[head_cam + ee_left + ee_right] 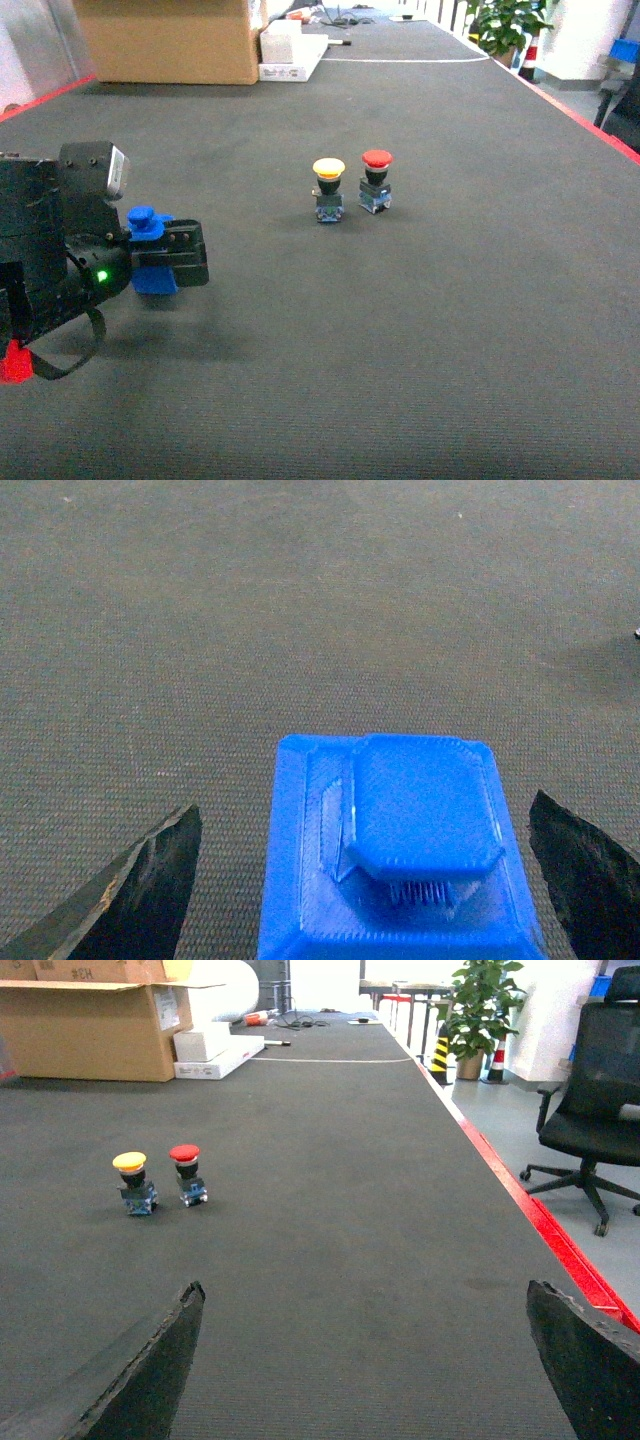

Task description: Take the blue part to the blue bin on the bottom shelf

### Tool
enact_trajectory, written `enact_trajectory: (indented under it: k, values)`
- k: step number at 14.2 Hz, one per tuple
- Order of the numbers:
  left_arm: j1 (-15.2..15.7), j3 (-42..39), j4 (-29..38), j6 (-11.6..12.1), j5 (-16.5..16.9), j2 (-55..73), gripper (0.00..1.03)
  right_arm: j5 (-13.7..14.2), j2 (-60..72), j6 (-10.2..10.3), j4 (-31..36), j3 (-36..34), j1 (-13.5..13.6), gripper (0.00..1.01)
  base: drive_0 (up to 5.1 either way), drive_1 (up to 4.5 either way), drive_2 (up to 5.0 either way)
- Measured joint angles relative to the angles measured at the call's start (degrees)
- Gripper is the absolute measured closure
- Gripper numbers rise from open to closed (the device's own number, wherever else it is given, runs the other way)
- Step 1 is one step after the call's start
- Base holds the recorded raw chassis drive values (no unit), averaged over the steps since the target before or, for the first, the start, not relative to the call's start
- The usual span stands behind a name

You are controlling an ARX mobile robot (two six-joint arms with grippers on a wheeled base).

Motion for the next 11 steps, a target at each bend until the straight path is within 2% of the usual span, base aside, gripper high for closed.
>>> enact_trajectory:
  k: [1, 2, 4, 6, 8, 11]
  values:
    - [0.3, 0.9, -0.9, 0.2, 1.2, 0.5, 0.05, 0.0, 0.0, 0.0, 0.0, 0.0, 0.0, 0.03, 0.0, 0.0, 0.0]
    - [0.3, 1.7, -2.5, 0.0, 2.3, 0.5, 0.1, 0.0, 0.0, 0.0, 0.0, 0.0, 0.0, 0.03, 0.0, 0.0, 0.0]
    - [0.6, 1.8, -2.9, 0.0, 3.2, 0.5, 0.35, 0.0, 0.0, 0.0, 0.0, 0.0, 0.0, 0.03, 0.0, 0.0, 0.0]
    - [0.8, 1.8, -2.9, 0.0, 3.5, 0.5, 0.54, 0.0, 0.0, 0.0, 0.0, 0.0, 0.0, 0.03, 0.0, 0.0, 0.0]
    - [1.1, 1.4, -2.7, 0.3, 4.0, 0.2, 0.57, 0.0, 0.0, 0.0, 0.0, 0.0, 0.0, 0.03, 0.0, 0.0, 0.0]
    - [0.4, -4.4, 0.0, 0.3, 3.8, -4.8, 0.57, 0.0, 0.0, 0.0, 0.0, 0.0, 0.0, 0.03, 0.0, 0.0, 0.0]
